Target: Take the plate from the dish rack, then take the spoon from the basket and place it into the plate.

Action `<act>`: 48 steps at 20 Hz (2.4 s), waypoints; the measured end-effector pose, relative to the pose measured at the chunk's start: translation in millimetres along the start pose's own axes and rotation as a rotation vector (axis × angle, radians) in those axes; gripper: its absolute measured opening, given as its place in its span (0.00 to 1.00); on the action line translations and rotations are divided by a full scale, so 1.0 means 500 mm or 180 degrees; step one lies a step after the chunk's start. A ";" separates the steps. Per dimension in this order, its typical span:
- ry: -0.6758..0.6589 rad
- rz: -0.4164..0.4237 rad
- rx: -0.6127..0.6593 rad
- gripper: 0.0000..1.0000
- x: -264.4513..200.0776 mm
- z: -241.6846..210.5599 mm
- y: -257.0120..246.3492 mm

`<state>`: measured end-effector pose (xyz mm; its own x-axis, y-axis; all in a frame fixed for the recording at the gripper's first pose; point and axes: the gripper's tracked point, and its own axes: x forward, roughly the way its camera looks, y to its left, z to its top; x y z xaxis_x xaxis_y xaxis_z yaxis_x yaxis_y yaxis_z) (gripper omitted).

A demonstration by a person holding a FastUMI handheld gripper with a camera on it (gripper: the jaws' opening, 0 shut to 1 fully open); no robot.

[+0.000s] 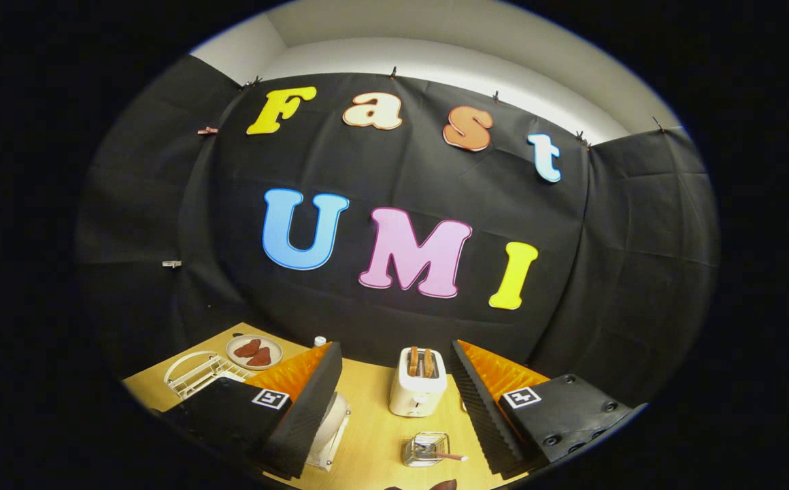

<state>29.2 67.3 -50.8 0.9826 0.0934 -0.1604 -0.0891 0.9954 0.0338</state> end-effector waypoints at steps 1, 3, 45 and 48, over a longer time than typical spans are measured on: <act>0.0111 0.0052 0.0047 0.97 0.017 -0.019 0.017; 0.0389 0.0131 0.0149 0.97 0.049 -0.067 0.045; 0.1674 0.0120 0.0990 0.31 0.047 -0.312 0.071; 0.1756 0.0170 0.1155 0.31 -0.026 -0.332 0.031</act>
<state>-12.0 84.6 -212.2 0.7423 0.2345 -0.6277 0.0200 0.9286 0.3705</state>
